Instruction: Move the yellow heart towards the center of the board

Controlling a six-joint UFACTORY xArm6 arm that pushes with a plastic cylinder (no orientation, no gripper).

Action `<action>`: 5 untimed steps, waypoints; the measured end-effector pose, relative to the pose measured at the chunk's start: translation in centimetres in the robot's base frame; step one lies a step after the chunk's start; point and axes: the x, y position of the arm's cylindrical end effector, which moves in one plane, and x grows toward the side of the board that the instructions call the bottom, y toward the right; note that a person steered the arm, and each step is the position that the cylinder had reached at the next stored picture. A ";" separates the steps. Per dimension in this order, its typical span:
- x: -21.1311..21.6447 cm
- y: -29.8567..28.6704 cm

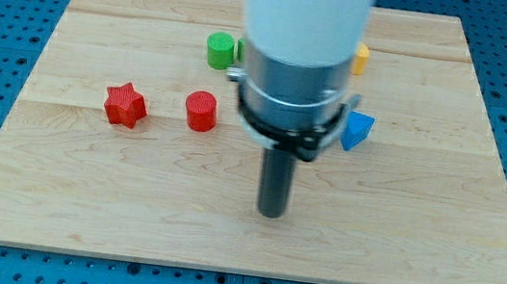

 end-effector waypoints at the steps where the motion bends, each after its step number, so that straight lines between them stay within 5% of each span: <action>1: 0.0 6.1; 2: -2.7 13.5; 5: -27.6 18.8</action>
